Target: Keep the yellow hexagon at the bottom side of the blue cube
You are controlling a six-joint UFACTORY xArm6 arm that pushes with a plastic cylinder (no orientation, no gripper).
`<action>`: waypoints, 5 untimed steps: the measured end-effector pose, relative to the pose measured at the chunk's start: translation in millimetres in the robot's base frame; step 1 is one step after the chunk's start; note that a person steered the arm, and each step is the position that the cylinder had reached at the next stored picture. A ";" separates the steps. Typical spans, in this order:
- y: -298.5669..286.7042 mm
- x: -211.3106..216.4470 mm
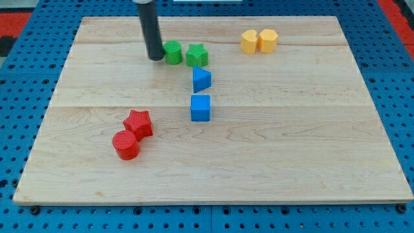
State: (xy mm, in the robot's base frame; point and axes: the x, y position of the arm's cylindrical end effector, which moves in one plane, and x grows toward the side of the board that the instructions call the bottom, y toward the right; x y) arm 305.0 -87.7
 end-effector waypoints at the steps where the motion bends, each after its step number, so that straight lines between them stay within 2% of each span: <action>1: 17.7 -28.6; 2: 37.8 -45.1; 3: 34.3 -57.4; 4: 35.7 -94.4; 5: 143.8 -106.4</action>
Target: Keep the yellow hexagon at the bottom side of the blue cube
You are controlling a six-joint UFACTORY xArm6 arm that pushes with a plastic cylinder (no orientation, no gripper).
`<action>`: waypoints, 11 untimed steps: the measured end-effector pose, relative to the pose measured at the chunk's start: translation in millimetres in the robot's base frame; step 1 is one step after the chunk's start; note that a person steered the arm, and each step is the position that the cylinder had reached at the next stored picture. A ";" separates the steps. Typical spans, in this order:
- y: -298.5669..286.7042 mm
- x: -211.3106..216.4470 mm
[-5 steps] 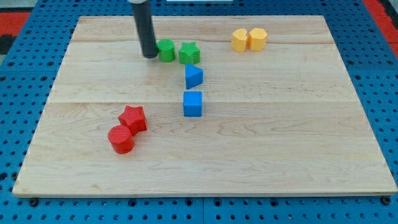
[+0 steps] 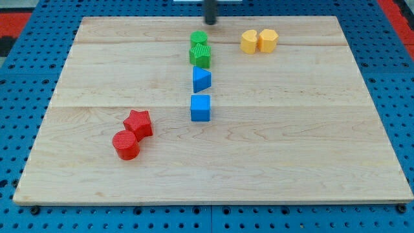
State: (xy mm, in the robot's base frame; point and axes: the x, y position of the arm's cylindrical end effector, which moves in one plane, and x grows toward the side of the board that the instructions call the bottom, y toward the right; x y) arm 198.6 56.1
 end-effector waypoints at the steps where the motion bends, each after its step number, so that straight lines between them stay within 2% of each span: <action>1: 58.7 12.2; 3: 48.4 111.6; 4: 52.3 108.6; 5: 97.1 76.4; 7: 109.2 164.4; 8: 109.3 118.6; 9: 88.4 105.0; 10: 37.3 169.0; 11: 13.5 223.8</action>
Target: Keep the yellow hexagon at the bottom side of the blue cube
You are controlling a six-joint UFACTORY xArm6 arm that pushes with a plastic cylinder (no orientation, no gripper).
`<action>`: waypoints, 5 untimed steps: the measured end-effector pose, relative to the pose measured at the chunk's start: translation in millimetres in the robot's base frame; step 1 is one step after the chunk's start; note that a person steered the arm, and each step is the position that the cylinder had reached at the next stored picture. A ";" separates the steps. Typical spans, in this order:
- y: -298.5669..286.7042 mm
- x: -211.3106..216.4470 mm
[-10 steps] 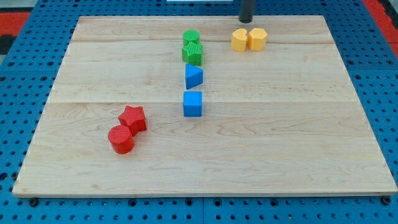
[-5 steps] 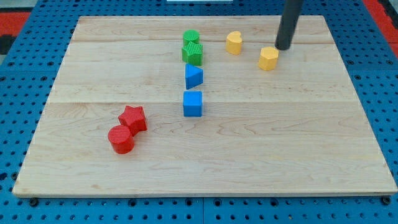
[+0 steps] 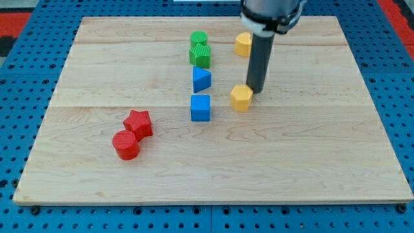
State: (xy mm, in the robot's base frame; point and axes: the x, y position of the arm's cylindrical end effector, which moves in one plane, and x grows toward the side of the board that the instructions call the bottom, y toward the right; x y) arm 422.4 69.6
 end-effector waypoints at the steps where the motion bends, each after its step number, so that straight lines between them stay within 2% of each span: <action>1: -11.7 -4.4; 2: -42.9 -10.1; 3: -48.4 35.4; 4: -48.4 38.7; 5: -12.0 28.1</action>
